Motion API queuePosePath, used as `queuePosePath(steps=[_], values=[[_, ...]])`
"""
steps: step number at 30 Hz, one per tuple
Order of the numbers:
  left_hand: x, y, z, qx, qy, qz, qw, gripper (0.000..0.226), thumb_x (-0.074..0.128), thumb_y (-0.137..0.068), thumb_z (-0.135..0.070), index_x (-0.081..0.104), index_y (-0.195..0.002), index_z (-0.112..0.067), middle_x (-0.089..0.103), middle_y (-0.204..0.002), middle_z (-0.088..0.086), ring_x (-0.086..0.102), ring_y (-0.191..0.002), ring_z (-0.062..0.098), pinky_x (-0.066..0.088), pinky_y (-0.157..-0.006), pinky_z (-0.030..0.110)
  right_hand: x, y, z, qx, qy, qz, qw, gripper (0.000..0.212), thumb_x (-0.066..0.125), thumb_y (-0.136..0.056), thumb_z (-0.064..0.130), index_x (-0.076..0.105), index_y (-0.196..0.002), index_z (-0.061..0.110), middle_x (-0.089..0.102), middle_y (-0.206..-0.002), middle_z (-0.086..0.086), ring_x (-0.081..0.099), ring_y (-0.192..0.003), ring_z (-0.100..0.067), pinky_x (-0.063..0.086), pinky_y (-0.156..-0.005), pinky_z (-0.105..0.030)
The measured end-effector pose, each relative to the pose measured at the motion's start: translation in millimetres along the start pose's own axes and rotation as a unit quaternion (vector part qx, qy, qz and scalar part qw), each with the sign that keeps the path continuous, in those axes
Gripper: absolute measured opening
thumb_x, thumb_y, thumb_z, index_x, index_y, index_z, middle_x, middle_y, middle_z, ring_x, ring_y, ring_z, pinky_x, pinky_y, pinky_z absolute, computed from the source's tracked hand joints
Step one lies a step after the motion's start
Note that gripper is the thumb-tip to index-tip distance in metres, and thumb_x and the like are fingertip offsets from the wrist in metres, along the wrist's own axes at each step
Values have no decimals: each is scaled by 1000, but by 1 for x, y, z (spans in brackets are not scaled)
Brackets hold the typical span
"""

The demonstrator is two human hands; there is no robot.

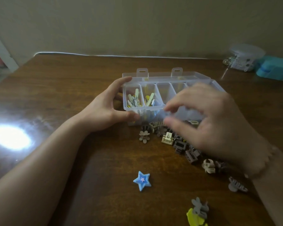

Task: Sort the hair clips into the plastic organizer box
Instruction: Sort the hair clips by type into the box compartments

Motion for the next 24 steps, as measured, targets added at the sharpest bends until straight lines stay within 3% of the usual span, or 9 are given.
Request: queuePosePath(steps=[2, 4, 7, 10, 13, 18, 21, 24], values=[[0, 0, 0, 1, -3, -5, 1000, 106, 82, -55, -54, 30, -147, -46, 55, -132, -20, 57, -116, -6, 46, -100, 23, 27, 12, 29, -63, -40, 136, 988, 28, 59, -87, 45, 65, -112, 32, 63, -105, 15, 58, -98, -4, 51, -81, -31], [-1, 0, 0, 2, -3, -13, 1000, 106, 83, -55, -52, 31, -147, -45, 57, -132, -17, 58, -116, -4, 46, -103, 29, 59, 29, 55, -152, -8, 245, 958, 34, 61, -87, 46, 61, -120, 35, 58, -119, 16, 55, -104, -5, 51, -84, -32], [-1, 0, -2, -1, -5, -14, 1000, 105, 82, -54, -53, 32, -146, -46, 56, -132, -18, 58, -116, -5, 46, -104, 30, 84, 41, 69, -209, -11, 299, 931, 29, 65, -87, 39, 65, -116, 33, 58, -122, 11, 53, -99, -12, 51, -75, -39], [-1, 1, -2, -2, -6, -10, 1000, 105, 82, -54, -54, 31, -146, -47, 55, -132, -19, 57, -117, -3, 47, -104, 32, 85, 40, 71, -223, -32, 279, 934, 15, 68, -87, 26, 69, -102, 28, 63, -109, 9, 53, -92, -15, 51, -69, -40], [0, 0, -1, -3, -3, -8, 1000, 105, 82, -55, -54, 30, -146, -48, 55, -132, -19, 57, -117, -3, 47, -104, 32, 85, 38, 68, -208, -49, 287, 934, 17, 66, -89, 23, 66, -105, 26, 61, -109, 7, 52, -96, -14, 52, -72, -39], [0, 0, 0, 0, 2, -4, 1000, 104, 83, -56, -53, 30, -145, -49, 56, -132, -19, 58, -118, -1, 48, -104, 33, 69, 26, 44, -143, -68, 284, 946, 21, 62, -90, 20, 65, -110, 25, 57, -112, 12, 51, -105, -1, 48, -88, -20], [0, 0, 0, 1, 4, 1, 1000, 103, 83, -57, -53, 30, -145, -51, 55, -132, -20, 58, -118, -1, 48, -104, 35, 39, 9, 22, -89, -100, 195, 972, 20, 63, -86, 19, 68, -105, 22, 61, -107, 12, 58, -103, -2, 51, -89, -22], [0, 0, 1, -1, 3, 1, 1000, 103, 82, -57, -54, 29, -145, -51, 55, -132, -20, 58, -118, -1, 48, -104, 36, -2, -8, 1, -50, -122, 24, 991, 16, 66, -84, 14, 68, -100, 16, 66, -99, 6, 63, -94, -5, 53, -83, -22]])
Point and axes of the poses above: each hand's wrist, its own y-axis away from the middle knuckle, its own x-axis out of the palm, z = x × y, the point moved 10 cm from there along -y, towards the middle knuckle
